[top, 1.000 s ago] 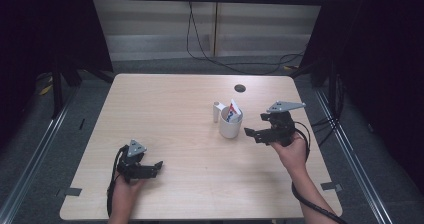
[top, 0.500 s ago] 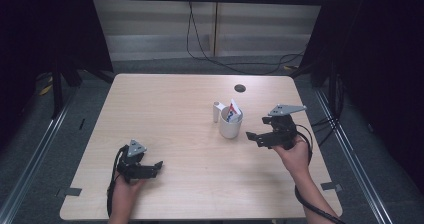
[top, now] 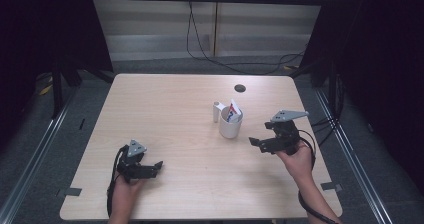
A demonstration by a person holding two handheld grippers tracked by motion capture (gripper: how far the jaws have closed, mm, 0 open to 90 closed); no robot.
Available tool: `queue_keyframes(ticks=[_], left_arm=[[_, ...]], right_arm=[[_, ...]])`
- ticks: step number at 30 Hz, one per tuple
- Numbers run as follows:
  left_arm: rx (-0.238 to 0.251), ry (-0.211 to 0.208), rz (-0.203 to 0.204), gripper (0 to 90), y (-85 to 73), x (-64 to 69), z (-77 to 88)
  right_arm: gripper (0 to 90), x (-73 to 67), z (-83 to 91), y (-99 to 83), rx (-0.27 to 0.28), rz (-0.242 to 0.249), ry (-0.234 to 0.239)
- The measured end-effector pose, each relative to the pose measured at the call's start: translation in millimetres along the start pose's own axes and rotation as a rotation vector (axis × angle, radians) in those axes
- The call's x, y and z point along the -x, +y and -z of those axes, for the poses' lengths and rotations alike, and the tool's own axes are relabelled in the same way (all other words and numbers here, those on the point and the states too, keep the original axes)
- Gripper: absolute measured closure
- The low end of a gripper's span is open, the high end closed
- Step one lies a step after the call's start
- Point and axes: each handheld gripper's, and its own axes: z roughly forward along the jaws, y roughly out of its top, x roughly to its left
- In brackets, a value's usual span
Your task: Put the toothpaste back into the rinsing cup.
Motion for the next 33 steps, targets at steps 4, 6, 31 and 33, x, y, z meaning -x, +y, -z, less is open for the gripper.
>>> queue_keyframes(ticks=[4,6,31,33], left_arm=[[-0.001,0.0,-0.001,15.5,0.0,0.0,0.1],[-0.001,0.002,-0.003,15.6,0.0,0.3,0.2],[0.0,0.001,-0.001,15.6,0.0,0.0,0.1],[-0.001,0.001,-0.002,15.6,0.0,0.0,0.1]], right_arm=[[13.6,1.9,-0.3,-3.5,-0.003,-0.01,0.004],[13.6,2.1,-0.4,-5.5,-0.006,-0.01,0.004],[13.6,7.4,-0.7,-34.3,-0.026,-0.028,0.01],[13.5,7.9,0.0,-36.7,-0.027,-0.033,0.003]])
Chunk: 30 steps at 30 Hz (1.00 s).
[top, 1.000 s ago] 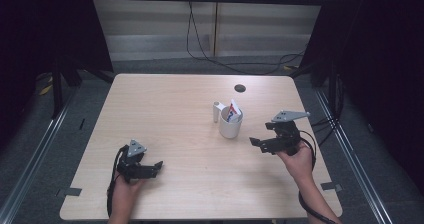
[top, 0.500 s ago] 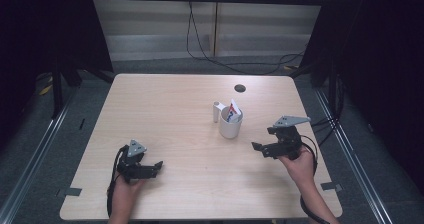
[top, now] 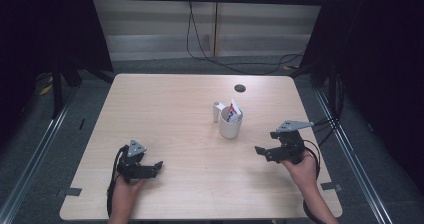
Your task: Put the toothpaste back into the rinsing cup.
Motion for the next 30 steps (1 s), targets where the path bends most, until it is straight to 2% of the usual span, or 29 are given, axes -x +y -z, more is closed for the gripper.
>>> queue_keyframes(ticks=[12,24,30], left_arm=[[0.0,0.0,0.0,15.6,0.0,0.0,0.0],[0.0,0.0,0.0,15.6,0.0,0.1,0.1],[0.0,0.001,-0.001,15.6,0.0,0.1,0.0]], right_arm=[[13.5,4.9,1.1,-18.2,0.01,-0.028,-0.002],[13.5,7.1,-3.1,-37.7,-0.012,-0.046,-0.001],[13.5,6.3,-6.3,-44.9,-0.018,-0.032,0.0]])
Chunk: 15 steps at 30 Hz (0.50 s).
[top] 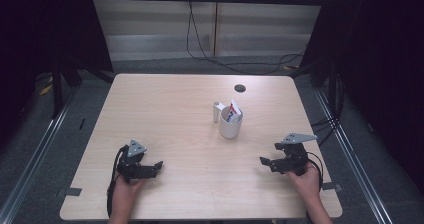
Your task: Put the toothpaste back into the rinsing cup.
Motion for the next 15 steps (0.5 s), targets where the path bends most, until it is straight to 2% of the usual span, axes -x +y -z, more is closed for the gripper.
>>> queue_keyframes(ticks=[6,15], left_arm=[[0.0,-0.001,0.001,15.7,0.0,0.2,0.0],[-0.001,0.0,-0.001,15.7,0.0,0.0,0.1]], right_arm=[[13.2,-2.7,-4.7,-5.7,-0.033,0.014,-0.006],[13.2,-3.7,-10.3,-17.0,-0.051,0.033,-0.006]])
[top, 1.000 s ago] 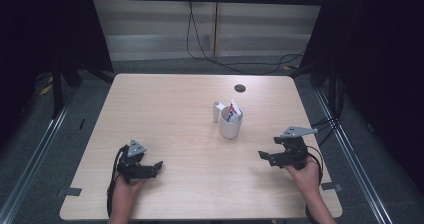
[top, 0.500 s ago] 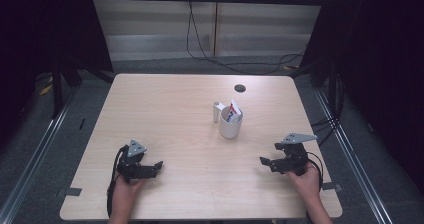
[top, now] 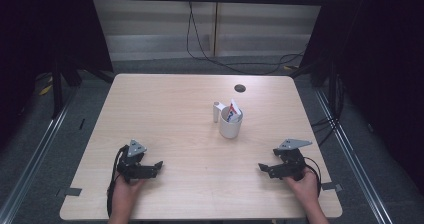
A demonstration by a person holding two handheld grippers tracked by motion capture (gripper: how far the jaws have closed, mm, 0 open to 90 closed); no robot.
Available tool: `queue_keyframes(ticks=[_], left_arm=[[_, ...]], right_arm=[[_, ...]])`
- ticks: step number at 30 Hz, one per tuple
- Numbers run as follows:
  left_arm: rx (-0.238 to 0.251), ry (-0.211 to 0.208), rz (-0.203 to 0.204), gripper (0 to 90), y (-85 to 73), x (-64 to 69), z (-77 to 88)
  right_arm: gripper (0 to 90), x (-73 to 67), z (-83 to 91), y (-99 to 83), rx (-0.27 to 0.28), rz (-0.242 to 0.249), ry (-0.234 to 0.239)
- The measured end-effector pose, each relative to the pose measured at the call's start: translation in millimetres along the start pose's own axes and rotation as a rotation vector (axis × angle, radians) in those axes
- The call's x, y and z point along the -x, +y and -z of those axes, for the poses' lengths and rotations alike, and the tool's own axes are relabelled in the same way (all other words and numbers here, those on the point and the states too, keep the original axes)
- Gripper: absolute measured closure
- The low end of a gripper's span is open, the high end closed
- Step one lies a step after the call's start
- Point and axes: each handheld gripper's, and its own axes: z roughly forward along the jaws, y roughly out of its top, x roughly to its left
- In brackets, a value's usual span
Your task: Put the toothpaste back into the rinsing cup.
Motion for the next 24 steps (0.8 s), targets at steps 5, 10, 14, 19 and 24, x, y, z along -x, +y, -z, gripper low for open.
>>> queue_keyframes(ticks=[5,10,14,19,24], left_arm=[[0.002,0.0,0.001,15.9,-0.1,0.3,-0.1],[0.003,0.001,0.003,15.8,-0.1,0.5,-0.1],[0.004,0.002,0.005,15.9,-0.2,0.7,-0.1],[0.005,0.001,0.005,15.9,-0.2,0.7,-0.2],[0.001,0.0,-0.002,16.1,-0.1,0.3,0.1]], right_arm=[[12.5,-1.9,-0.1,-4.0,0.011,0.034,-0.013],[12.5,-4.0,0.5,-4.9,0.003,0.043,-0.026],[12.5,-4.1,0.6,-4.9,0.003,0.042,-0.026],[12.6,-4.8,0.9,-5.2,0.002,0.039,-0.031],[12.6,-4.6,0.9,-5.2,0.003,0.04,-0.029]])
